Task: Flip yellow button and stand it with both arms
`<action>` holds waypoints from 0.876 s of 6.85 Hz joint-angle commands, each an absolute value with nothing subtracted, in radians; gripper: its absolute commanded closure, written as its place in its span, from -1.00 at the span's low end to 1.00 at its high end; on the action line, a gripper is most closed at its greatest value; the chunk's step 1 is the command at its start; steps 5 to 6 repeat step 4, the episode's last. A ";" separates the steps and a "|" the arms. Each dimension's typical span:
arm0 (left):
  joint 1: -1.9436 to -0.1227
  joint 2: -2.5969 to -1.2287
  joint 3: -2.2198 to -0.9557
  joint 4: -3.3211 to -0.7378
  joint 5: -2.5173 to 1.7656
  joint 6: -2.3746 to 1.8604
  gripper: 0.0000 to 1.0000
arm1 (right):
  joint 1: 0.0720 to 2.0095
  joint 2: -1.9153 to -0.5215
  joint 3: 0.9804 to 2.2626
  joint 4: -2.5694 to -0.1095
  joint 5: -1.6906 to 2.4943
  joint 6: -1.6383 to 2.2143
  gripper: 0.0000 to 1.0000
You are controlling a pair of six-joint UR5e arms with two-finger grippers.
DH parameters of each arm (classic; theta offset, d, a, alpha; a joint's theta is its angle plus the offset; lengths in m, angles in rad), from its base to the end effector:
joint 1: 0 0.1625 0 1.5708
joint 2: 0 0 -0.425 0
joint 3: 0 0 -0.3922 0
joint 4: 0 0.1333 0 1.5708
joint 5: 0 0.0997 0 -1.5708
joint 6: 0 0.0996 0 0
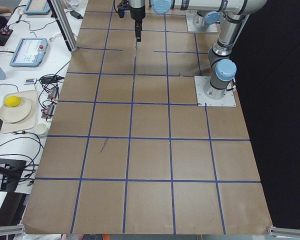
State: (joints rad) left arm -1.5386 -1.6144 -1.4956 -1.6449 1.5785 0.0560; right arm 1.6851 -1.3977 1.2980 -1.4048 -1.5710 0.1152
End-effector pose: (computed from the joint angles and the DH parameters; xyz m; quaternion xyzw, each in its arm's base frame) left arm -0.1162 -0.5099 0.4957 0.0120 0.9997 0.0214 0.0029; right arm 0.1959 -0.5375 0.5142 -0.0004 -0.9995 -0.0329 0.0039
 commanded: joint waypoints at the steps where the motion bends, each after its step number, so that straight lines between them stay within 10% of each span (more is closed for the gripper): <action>1: -1.539 -1.612 -1.497 -1.644 1.578 0.058 -1.00 | 1.686 -1.394 1.296 -1.402 -1.574 0.112 -0.99; 6: -1.539 -1.612 -1.499 -1.646 1.578 0.058 -1.00 | 1.686 -1.396 1.299 -1.402 -1.577 0.112 -0.99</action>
